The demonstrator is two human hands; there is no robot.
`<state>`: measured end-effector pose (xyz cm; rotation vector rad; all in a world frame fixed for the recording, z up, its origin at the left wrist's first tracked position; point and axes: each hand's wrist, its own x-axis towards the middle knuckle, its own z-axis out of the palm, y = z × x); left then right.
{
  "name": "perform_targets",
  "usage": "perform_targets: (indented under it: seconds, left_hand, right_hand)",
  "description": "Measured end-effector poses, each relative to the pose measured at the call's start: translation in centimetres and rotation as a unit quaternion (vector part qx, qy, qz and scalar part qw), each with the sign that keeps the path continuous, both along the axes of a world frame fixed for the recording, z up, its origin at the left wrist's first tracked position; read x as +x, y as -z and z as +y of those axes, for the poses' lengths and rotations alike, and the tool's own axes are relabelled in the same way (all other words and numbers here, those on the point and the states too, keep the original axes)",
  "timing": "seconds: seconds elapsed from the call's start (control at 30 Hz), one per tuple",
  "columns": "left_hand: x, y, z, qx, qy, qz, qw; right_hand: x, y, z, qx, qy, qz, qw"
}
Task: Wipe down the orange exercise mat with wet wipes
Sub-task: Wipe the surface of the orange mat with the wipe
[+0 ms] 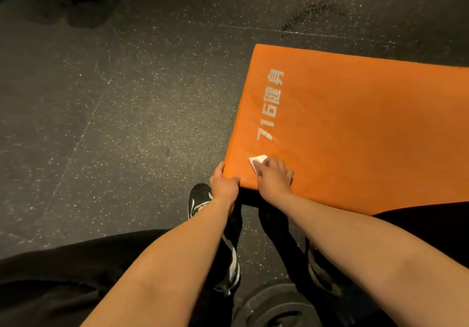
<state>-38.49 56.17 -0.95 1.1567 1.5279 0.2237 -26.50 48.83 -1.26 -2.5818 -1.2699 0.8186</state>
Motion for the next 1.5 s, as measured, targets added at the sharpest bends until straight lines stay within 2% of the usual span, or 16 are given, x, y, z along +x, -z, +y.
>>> perform_targets:
  seconds: [0.07, 0.17, 0.33, 0.43, 0.57, 0.67, 0.77, 0.87, 0.97, 1.1, 1.17, 1.3, 1.37, 1.43, 1.5]
  left_hand:
    - [0.0, 0.8, 0.5, -0.001, 0.023, 0.02, 1.0]
    - [0.1, 1.7, 0.3, 0.003, 0.039, 0.044, 0.998]
    - [0.5, 2.2, -0.6, 0.04, 0.005, 0.05, 0.998]
    - [0.4, 2.2, -0.2, 0.05, 0.008, 0.052, 0.997]
    - [0.2, 2.1, -0.9, 0.093, 0.062, 0.08, 0.991]
    - [-0.3, 2.2, -1.0, 0.106, 0.061, 0.061, 0.991]
    - [-0.9, 1.8, -0.7, 0.09, 0.034, 0.037, 0.995]
    - [-1.1, 1.6, -0.6, 0.084, 0.02, 0.03, 0.996]
    - [-1.3, 1.3, -0.6, 0.095, 0.035, 0.041, 0.994]
    - [-1.7, 0.6, -0.5, 0.114, 0.074, 0.07, 0.988]
    - [-1.8, 0.2, -0.6, 0.122, 0.089, 0.075, 0.986]
    - [-2.0, -0.3, -0.6, 0.111, 0.083, 0.061, 0.988]
    - [-2.3, -0.2, -1.2, 0.102, 0.073, 0.055, 0.991]
    - [-2.7, -0.3, -1.9, 0.101, 0.061, 0.053, 0.992]
    - [-2.5, -0.5, -2.3, 0.104, 0.055, 0.066, 0.991]
  right_hand:
    - [0.6, 0.7, 0.4, -0.007, 0.038, -0.041, 0.998]
    - [0.5, 1.6, 1.3, 0.019, 0.044, -0.046, 0.998]
    - [-1.7, 2.1, 2.8, 0.058, -0.147, -0.025, 0.987]
    - [-0.7, 2.5, 3.4, 0.065, -0.203, -0.033, 0.976]
    - [1.4, 3.2, 3.8, 0.064, -0.125, -0.04, 0.989]
    - [0.2, 2.9, 3.5, 0.081, -0.094, -0.018, 0.992]
    - [-1.1, 2.4, 2.6, 0.119, -0.147, 0.049, 0.981]
    - [-1.1, 2.1, 2.1, 0.119, -0.219, 0.114, 0.962]
    - [0.2, 2.0, 2.4, 0.094, -0.241, 0.085, 0.962]
    - [0.9, 1.1, 2.8, 0.066, -0.132, 0.048, 0.988]
    - [-0.2, 0.6, 2.7, 0.076, -0.119, 0.059, 0.988]
    - [-2.4, 0.0, 1.6, 0.127, -0.16, 0.135, 0.97]
    - [-2.2, -0.3, 1.1, 0.119, -0.165, 0.158, 0.966]
    - [-1.5, -0.4, 0.5, 0.097, -0.178, 0.127, 0.971]
    - [-0.7, -0.2, -0.1, 0.092, -0.128, 0.087, 0.984]
